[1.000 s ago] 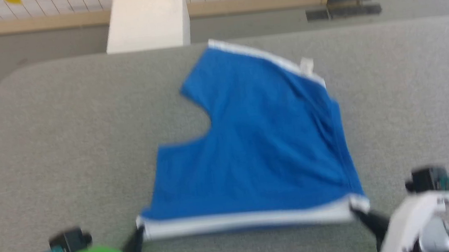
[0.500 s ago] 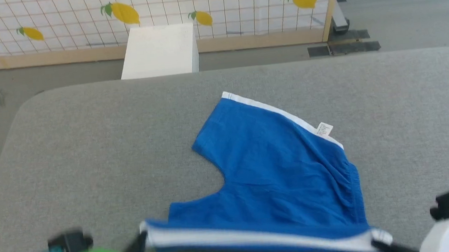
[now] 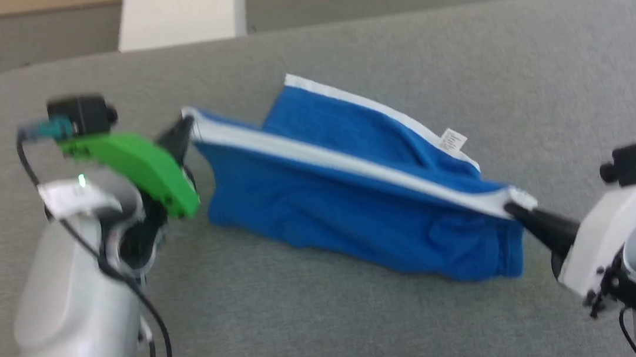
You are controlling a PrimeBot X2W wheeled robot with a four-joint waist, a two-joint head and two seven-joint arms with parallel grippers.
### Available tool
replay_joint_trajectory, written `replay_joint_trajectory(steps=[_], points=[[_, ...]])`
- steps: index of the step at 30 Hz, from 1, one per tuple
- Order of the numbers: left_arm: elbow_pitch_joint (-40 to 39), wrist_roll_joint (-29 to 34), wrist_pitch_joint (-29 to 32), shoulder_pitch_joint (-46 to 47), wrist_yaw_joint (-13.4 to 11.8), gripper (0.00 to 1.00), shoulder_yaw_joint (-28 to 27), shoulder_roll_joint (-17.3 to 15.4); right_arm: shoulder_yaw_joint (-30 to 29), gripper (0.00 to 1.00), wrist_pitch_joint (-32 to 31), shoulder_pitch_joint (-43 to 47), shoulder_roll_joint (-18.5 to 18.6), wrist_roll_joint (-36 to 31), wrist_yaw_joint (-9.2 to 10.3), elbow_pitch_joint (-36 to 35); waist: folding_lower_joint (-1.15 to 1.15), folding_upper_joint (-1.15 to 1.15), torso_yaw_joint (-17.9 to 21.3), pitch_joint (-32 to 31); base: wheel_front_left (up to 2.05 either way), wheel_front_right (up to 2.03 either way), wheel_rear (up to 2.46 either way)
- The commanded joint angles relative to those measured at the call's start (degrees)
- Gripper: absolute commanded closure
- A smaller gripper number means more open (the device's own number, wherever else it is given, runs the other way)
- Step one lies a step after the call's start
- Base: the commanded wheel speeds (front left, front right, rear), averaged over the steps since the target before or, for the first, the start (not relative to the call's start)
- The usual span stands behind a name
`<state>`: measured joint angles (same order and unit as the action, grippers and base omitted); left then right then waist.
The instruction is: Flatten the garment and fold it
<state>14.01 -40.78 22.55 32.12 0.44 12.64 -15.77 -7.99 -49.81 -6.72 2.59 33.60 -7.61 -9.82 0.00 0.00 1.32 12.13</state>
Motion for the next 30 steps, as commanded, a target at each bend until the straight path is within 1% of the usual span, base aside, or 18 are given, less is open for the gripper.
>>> replay_joint_trajectory(steps=[1,4,10,16,22,23,24,25,26,27,28,30], points=[[1.7,0.7,-0.7,3.3,0.4,1.00,-0.1,-0.6,-0.4,1.00,0.9,-1.5,0.3,-0.5,0.12,0.8,0.00,0.00,4.2,6.3,0.00,0.00,0.00],[6.4,1.9,-1.0,9.1,1.6,1.00,1.0,-0.3,0.5,1.00,2.3,-4.4,0.3,-0.6,0.12,2.4,0.00,0.00,5.9,9.1,0.00,0.00,0.00],[14.0,3.3,-1.1,16.8,3.0,1.00,2.7,0.2,1.9,1.00,5.3,-7.8,0.3,-0.3,0.12,5.1,0.00,0.00,8.8,13.4,0.00,0.00,0.00],[19.7,3.7,-1.4,21.4,3.5,1.00,3.0,0.1,5.2,1.00,7.6,-9.8,0.3,-0.2,0.12,6.9,0.00,0.00,11.2,16.3,0.00,0.00,0.00],[23.2,3.9,-2.3,23.8,3.8,1.00,3.4,0.2,9.3,1.00,9.4,-10.4,0.3,0.8,0.12,7.9,0.00,0.00,12.7,18.0,0.00,0.00,0.00],[23.9,4.0,-2.3,24.0,3.7,1.00,3.5,0.2,10.2,0.78,9.7,-10.5,0.3,1.0,0.12,7.8,0.00,0.00,12.9,18.1,0.00,0.00,0.00],[24.3,4.0,-2.4,24.2,3.8,1.00,3.6,0.2,10.7,0.27,10.1,-10.5,0.3,1.2,0.12,7.6,0.00,0.00,12.9,18.1,0.00,0.00,0.00],[24.8,3.9,-2.5,24.4,3.8,1.00,3.5,0.2,11.2,0.00,10.8,-10.5,0.3,1.7,0.12,7.3,0.00,0.00,13.0,18.2,0.00,0.00,0.00],[25.3,3.7,-2.6,24.6,3.8,1.00,3.5,0.3,11.4,0.00,11.5,-10.5,0.3,2.3,0.12,7.0,0.00,0.00,12.9,18.1,0.00,0.00,0.00],[25.6,3.5,-3.1,24.9,3.8,0.81,3.2,0.4,11.6,0.00,12.4,-10.3,0.3,3.1,0.12,6.7,0.00,0.00,12.9,18.0,0.00,0.00,0.00],[25.8,3.3,-3.6,25.1,3.9,0.00,3.0,0.6,11.7,0.00,12.9,-10.1,0.3,3.4,0.12,6.4,0.00,0.00,12.8,17.8,0.00,0.00,0.00],[26.5,2.8,-4.6,25.4,4.2,0.00,2.7,1.0,11.5,0.00,14.2,-9.4,0.3,3.2,0.12,5.4,0.00,0.00,12.4,17.1,0.00,0.00,0.00]])
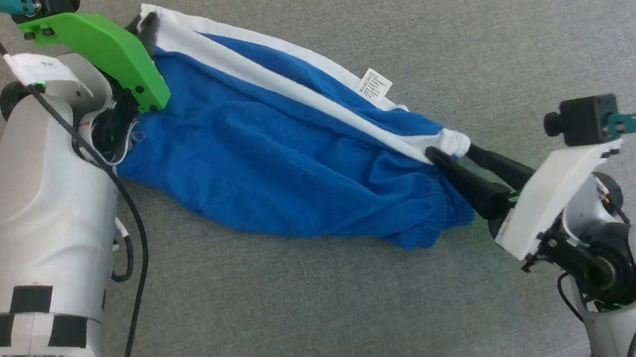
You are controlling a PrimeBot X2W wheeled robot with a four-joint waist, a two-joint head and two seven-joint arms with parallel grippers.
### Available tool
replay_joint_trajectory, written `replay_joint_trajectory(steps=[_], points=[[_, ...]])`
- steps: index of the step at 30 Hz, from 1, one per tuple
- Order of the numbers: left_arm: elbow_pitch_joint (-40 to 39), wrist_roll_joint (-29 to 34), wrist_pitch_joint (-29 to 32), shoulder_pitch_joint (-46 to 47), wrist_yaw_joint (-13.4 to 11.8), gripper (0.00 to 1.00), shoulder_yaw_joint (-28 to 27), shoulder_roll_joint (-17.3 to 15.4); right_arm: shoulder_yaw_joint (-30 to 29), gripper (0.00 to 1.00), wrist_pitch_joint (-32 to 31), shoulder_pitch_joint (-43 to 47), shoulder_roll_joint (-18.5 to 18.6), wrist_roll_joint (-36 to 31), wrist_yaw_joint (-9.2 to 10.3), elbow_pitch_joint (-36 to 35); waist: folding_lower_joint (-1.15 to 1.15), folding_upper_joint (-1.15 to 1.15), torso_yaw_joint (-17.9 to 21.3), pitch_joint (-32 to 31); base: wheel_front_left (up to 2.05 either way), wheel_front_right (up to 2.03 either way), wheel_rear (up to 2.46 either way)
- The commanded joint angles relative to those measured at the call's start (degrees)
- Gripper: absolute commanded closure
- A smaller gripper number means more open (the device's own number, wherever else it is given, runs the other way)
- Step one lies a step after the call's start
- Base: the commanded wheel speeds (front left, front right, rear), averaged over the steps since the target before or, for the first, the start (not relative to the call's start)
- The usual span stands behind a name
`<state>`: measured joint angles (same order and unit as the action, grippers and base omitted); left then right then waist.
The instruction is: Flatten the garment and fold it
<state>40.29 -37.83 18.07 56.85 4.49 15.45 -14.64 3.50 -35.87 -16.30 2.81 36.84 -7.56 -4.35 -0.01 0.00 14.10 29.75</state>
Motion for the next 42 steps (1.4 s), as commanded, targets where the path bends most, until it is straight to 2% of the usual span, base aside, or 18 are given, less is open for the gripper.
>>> replay_joint_trajectory(steps=[1,6,10,14,17,20,24,25,26,29,34,42], points=[[0.4,-0.4,-0.9,0.8,0.3,0.00,-0.2,0.1,-0.4,0.00,0.9,0.8,0.1,-0.1,0.08,-0.8,0.01,0.00,-0.6,-1.0,0.00,0.00,0.00],[-0.8,-1.1,-7.3,0.9,1.5,0.00,-1.0,0.4,-6.0,0.00,6.3,4.2,0.1,-3.4,0.08,-4.9,0.01,0.00,-2.4,-4.6,0.00,0.00,0.00],[-5.0,3.0,-17.4,-1.4,2.4,0.00,1.6,-1.9,-10.2,0.00,8.9,8.2,0.1,-9.6,0.08,-8.2,0.01,0.00,-4.3,-8.4,0.00,0.00,0.00],[-9.1,7.9,-25.7,-7.1,2.6,0.00,4.5,-5.3,-11.6,0.00,6.7,14.0,0.1,-16.8,0.08,-11.5,0.01,0.00,-6.7,-12.1,0.00,0.00,0.00],[-12.1,9.5,-29.2,-13.4,1.4,0.00,4.8,-7.4,-10.4,0.00,2.8,17.8,0.1,-19.5,0.08,-12.9,0.01,0.00,-8.1,-14.5,0.00,0.00,0.00],[-15.9,9.8,-30.8,-20.6,-0.7,0.00,3.8,-9.2,-8.4,0.00,-0.2,19.5,0.1,-20.9,0.08,-12.7,0.01,0.00,-9.1,-15.9,0.00,0.00,0.00],[-22.4,8.4,-32.0,-31.2,-5.3,0.00,0.2,-10.6,-6.8,0.00,-2.2,17.9,0.1,-23.6,0.08,-10.6,0.01,0.00,-10.2,-17.3,0.00,0.00,0.00],[-24.1,7.9,-32.1,-34.0,-6.5,0.00,-0.9,-10.9,-6.3,0.00,-2.3,17.0,0.1,-23.1,0.08,-9.6,0.01,0.00,-10.4,-17.5,0.00,0.00,0.00],[-28.9,6.4,-32.4,-40.8,-9.3,0.00,-3.3,-10.9,-4.6,0.00,-3.0,14.6,0.1,-23.3,0.08,-6.2,0.01,0.00,-11.3,-17.9,0.00,0.00,0.00],[-33.4,5.1,-32.1,-45.9,-11.5,0.00,-4.5,-10.5,-3.8,0.00,-3.6,12.2,0.1,-24.2,0.08,-1.8,0.01,0.00,-12.7,-17.9,0.00,0.00,0.00],[-37.8,4.4,-30.7,-49.2,-12.7,0.00,-4.1,-10.0,-3.8,0.00,-4.6,8.7,0.1,-27.4,0.08,6.6,0.01,0.00,-14.9,-17.3,0.00,0.00,0.00],[-39.4,4.5,-29.3,-49.3,-12.8,0.00,-2.4,-9.6,-4.1,0.01,-7.0,7.5,0.1,-28.1,0.08,15.7,0.01,0.00,-16.5,-17.5,0.00,0.00,0.00]])
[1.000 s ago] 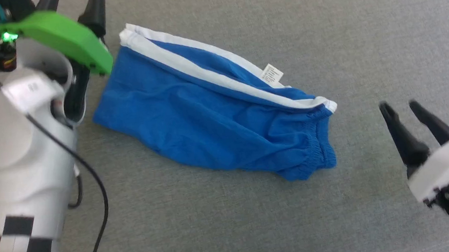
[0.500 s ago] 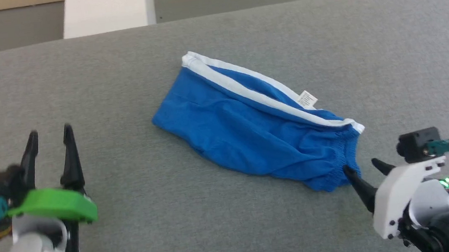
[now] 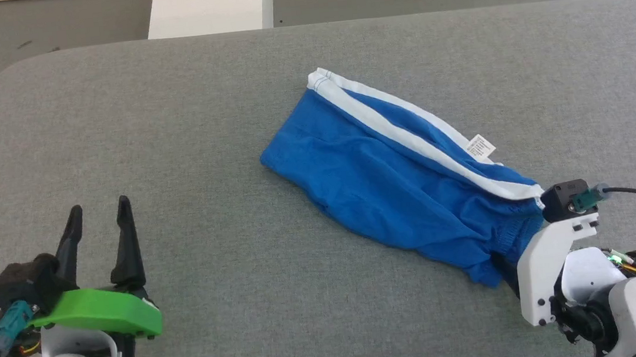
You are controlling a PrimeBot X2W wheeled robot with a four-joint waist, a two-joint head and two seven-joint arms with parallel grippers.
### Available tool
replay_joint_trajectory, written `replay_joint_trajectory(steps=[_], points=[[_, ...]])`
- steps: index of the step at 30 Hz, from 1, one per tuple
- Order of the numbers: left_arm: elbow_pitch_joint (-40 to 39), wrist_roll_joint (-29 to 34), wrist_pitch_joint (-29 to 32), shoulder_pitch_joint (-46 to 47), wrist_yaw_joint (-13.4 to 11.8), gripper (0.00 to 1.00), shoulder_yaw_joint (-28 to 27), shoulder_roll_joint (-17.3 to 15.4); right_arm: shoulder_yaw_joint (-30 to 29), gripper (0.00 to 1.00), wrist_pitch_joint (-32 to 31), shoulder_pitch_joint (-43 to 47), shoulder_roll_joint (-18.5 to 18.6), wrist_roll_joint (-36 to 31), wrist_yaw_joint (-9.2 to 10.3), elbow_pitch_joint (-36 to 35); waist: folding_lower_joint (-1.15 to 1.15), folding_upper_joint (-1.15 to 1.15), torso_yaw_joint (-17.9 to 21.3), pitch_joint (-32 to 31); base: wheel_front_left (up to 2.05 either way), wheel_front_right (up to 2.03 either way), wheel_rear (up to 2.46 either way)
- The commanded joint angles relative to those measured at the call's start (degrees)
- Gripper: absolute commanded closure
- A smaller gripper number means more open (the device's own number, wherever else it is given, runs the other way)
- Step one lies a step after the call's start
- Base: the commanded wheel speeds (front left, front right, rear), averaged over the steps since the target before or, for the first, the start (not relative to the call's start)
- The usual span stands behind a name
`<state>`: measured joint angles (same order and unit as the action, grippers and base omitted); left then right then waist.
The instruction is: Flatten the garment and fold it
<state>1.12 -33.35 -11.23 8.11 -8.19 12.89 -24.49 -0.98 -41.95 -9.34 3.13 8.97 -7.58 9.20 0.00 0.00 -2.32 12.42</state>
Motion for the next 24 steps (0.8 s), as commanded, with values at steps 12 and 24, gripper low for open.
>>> replay_joint_trajectory(steps=[12,24], points=[[1.9,-4.9,13.5,9.0,3.1,0.00,4.7,1.5,1.3,1.00,2.0,-2.1,-0.2,2.5,0.09,1.5,0.00,0.00,3.4,-0.1,0.00,0.00,0.00],[19.9,-6.3,42.2,32.2,4.1,0.00,14.5,4.4,6.4,1.00,2.3,-4.8,-0.2,4.4,0.09,-3.3,0.00,0.00,9.2,5.8,0.00,0.00,0.00]])
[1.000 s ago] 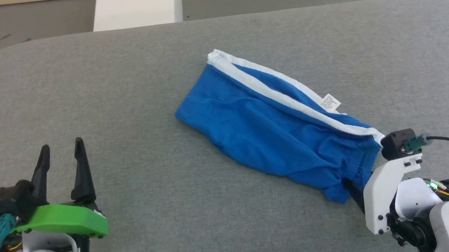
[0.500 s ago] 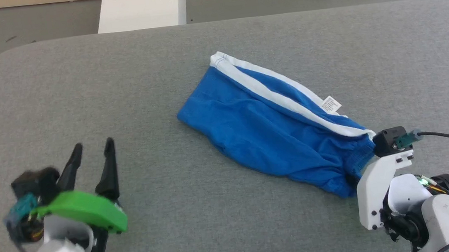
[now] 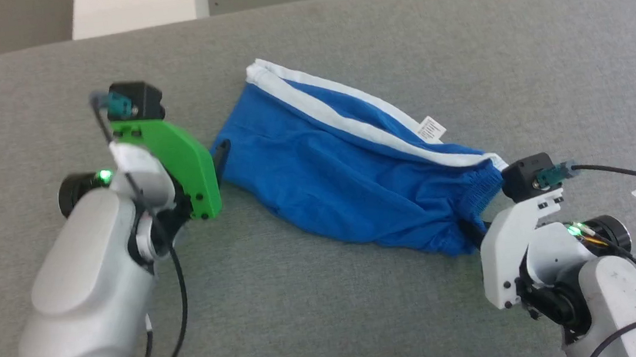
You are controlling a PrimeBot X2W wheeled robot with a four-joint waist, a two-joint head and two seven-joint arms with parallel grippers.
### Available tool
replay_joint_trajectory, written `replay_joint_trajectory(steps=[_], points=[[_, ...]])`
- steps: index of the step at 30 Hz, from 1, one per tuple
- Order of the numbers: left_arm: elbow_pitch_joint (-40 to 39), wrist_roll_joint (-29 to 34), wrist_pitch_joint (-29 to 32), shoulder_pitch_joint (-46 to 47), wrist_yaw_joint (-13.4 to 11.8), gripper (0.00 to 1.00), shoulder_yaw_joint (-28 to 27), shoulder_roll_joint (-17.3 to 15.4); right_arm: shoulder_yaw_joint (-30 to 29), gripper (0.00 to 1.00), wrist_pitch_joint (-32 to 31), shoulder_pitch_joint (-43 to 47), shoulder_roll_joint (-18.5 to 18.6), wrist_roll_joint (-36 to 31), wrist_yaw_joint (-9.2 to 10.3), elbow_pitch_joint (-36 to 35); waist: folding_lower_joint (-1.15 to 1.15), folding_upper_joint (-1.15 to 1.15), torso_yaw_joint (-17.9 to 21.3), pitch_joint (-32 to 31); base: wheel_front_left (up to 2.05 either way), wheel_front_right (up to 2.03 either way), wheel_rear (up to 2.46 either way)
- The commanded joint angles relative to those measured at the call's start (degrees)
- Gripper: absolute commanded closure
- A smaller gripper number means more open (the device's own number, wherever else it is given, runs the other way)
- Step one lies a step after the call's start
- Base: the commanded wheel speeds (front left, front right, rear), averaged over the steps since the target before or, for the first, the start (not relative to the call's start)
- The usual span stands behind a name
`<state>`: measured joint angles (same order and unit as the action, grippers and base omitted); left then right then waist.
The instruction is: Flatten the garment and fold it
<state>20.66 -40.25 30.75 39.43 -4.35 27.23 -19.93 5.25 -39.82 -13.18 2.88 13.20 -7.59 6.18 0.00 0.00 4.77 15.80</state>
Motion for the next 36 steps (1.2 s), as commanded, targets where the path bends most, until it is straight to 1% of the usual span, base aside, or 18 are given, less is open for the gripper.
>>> replay_joint_trajectory(steps=[1,7,9,12,13,14,15,19,22,25,30,33,36], points=[[1.3,1.1,1.5,2.1,0.3,0.00,0.8,-0.3,0.5,1.00,0.3,-1.1,0.0,0.2,0.10,-0.5,0.00,0.00,2.5,2.9,0.00,0.00,0.00],[7.7,5.1,9.0,6.5,0.3,0.00,5.3,-2.5,2.1,1.00,1.2,-2.3,0.0,0.7,0.10,-1.0,0.00,0.00,4.8,5.6,0.00,0.00,0.00],[9.1,5.1,11.3,6.5,0.3,0.00,6.1,-2.6,2.4,1.00,1.5,-2.3,0.0,0.9,0.10,-0.8,0.00,0.00,5.2,6.0,0.00,0.00,0.00],[10.0,4.4,14.0,6.1,1.3,0.00,7.2,-2.4,2.4,1.00,1.9,-2.2,0.0,0.9,0.10,-0.5,0.00,0.00,5.3,6.4,0.00,0.00,0.00],[10.1,3.7,15.2,5.7,1.9,0.53,7.5,-2.1,2.3,1.00,2.0,-2.2,0.0,1.0,0.10,-0.4,0.00,0.00,5.3,6.4,0.00,0.00,0.00],[10.0,3.3,15.8,5.4,2.5,0.80,7.8,-2.0,2.1,1.00,2.1,-2.1,0.0,1.0,0.10,-0.3,0.00,0.00,5.2,6.4,0.00,0.00,0.00],[10.0,2.7,16.9,5.0,3.2,1.00,8.3,-1.7,1.9,1.00,2.2,-2.1,0.0,0.9,0.10,-0.2,0.00,0.00,5.0,6.4,0.00,0.00,0.00],[9.4,0.3,19.3,3.7,4.0,1.00,8.3,-0.6,1.0,1.00,2.3,-1.9,0.0,0.8,0.10,0.3,0.00,0.00,4.1,5.8,0.00,0.00,0.00],[8.4,-1.5,17.2,3.4,4.1,1.00,6.5,0.1,0.4,1.00,2.5,-1.9,0.0,0.8,0.10,0.5,0.00,0.00,3.3,4.9,0.00,0.00,0.00],[7.7,-4.3,13.9,3.1,3.3,1.00,3.0,0.7,-0.5,1.00,2.5,-1.6,0.0,0.6,0.10,0.9,0.00,0.00,2.3,3.2,0.00,0.00,0.00],[5.5,-8.7,10.0,1.6,3.4,1.00,-2.0,0.9,-2.4,1.00,1.7,-0.2,0.0,0.9,0.10,0.8,0.00,0.00,0.4,-0.3,0.00,0.00,0.00],[2.6,-10.6,8.1,-0.8,3.5,1.00,-4.0,0.6,-3.5,1.00,-0.1,0.6,0.0,0.2,0.10,-0.1,0.00,0.00,-1.3,-2.4,0.00,0.00,0.00],[-0.9,-11.8,6.5,-4.6,3.0,1.00,-5.4,0.1,-4.5,1.00,-3.1,1.2,0.0,-1.9,0.10,-1.3,0.00,0.00,-2.7,-4.1,0.00,0.00,0.00]])
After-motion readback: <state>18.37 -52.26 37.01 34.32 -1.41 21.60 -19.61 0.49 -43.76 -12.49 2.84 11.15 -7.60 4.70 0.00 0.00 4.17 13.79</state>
